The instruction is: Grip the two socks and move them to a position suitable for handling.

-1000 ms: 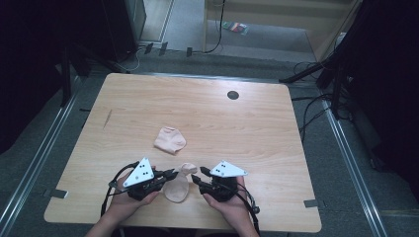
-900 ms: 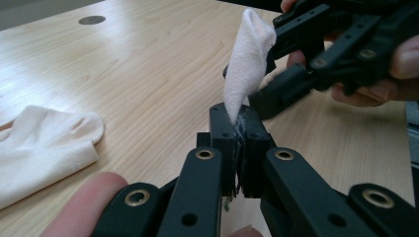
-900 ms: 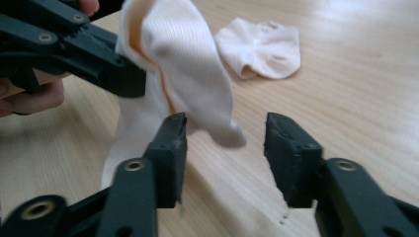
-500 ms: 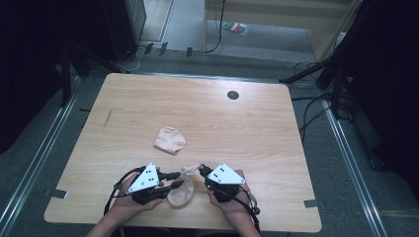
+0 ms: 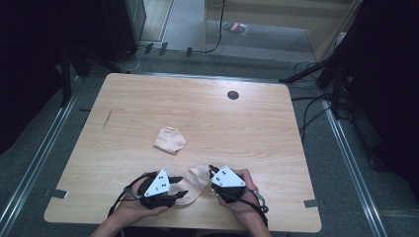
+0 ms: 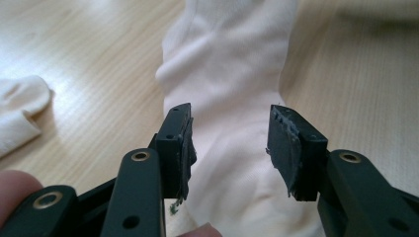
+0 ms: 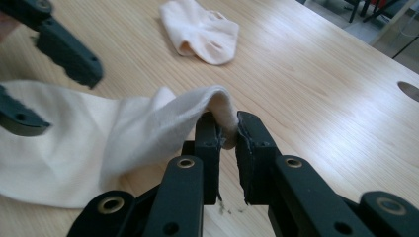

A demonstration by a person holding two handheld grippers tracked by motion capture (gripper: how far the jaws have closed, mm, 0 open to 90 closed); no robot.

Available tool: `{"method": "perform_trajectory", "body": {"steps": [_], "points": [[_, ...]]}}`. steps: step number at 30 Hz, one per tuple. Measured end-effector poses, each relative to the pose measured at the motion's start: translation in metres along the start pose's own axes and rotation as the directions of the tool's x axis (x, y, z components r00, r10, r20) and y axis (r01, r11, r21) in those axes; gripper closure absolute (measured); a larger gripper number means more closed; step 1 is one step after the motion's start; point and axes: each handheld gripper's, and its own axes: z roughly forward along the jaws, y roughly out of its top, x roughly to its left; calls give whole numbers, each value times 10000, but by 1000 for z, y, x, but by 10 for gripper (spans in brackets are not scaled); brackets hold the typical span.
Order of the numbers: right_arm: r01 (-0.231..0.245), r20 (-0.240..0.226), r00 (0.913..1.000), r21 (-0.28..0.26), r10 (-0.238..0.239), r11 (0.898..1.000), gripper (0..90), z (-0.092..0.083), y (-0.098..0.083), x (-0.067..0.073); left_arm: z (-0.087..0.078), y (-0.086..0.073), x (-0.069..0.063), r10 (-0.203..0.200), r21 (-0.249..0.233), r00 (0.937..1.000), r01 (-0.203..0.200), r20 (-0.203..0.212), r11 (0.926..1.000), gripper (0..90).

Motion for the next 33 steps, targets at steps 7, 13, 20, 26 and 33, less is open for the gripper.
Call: {"method": "perform_trajectory", "body": {"steps": [7, 13, 20, 26, 33], "points": [[-248, 341, 9991, 215, 240, 9995, 647, -3, -8, -16, 1, -5, -6, 166, 651, 9990, -139, -406, 9978, 525], [-552, 806, 9954, 393, 519, 9977, 590, -7, -16, -33, 1, -8, -7, 267, 904, 9965, -194, -798, 9957, 519], [-2690, 329, 9626, -10, 2689, 9631, 633, -12, -16, -44, -6, -14, 7, -30, 976, 9843, 206, -1764, 9950, 508], [-3568, -339, 9323, 755, 3600, 9311, 609, 6, -16, -31, -16, -15, 20, -1070, 536, 9711, 1210, -2131, 9912, 448], [-3794, -295, 9212, 1513, 3879, 9128, 587, 20, -16, -21, -27, -23, 32, -4088, 215, 8956, 4187, -1755, 9079, 507]]}}
